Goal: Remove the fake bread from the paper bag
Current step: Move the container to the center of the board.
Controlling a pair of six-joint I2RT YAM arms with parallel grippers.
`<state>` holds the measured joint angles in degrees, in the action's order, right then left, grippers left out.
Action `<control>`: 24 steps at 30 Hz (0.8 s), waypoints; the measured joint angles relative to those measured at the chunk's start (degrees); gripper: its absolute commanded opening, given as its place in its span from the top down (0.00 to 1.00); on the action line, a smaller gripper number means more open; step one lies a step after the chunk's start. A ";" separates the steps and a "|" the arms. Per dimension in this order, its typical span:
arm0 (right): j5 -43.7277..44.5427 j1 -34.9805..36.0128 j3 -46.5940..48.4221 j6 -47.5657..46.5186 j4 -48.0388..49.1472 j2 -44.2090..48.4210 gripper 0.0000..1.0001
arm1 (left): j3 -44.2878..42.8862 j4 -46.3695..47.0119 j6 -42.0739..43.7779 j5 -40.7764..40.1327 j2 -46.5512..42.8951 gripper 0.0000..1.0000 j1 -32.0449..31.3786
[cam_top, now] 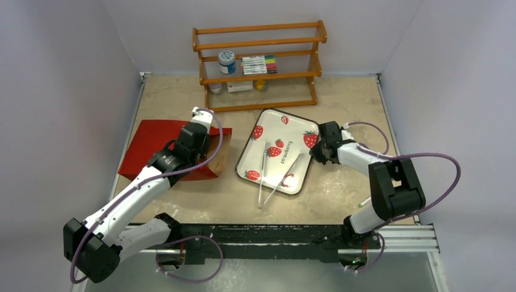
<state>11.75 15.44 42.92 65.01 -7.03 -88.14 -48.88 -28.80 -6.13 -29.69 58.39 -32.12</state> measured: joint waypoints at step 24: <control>13.05 -11.32 16.31 -16.46 -6.56 -9.44 0.26 | -1.27 0.11 0.72 2.08 3.28 1.00 -1.79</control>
<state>24.80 4.12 59.22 48.56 -13.58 -97.58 -50.15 -28.69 -5.41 -27.62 61.67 -33.91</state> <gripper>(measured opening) 0.727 0.008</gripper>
